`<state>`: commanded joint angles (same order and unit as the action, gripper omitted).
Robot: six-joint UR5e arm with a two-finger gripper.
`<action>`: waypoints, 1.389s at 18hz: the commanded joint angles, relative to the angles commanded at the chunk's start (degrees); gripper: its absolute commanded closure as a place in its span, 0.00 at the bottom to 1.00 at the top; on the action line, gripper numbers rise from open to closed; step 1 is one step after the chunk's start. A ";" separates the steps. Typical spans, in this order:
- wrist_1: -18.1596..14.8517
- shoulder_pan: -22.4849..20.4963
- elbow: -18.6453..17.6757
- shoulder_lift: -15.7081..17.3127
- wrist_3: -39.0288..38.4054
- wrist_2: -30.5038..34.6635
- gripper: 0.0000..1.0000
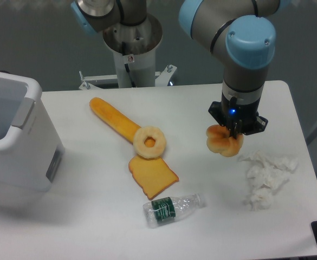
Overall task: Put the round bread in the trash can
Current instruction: 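Carry the held round bun across the table over the white trash bin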
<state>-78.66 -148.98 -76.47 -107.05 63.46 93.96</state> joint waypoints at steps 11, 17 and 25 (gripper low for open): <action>-0.35 9.65 -1.76 7.90 -10.45 -9.57 1.00; 0.09 20.55 -5.18 16.87 -19.84 -19.85 1.00; 2.89 33.92 -5.97 16.27 -29.52 -24.42 1.00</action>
<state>-75.78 -115.06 -82.44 -90.79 33.93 69.54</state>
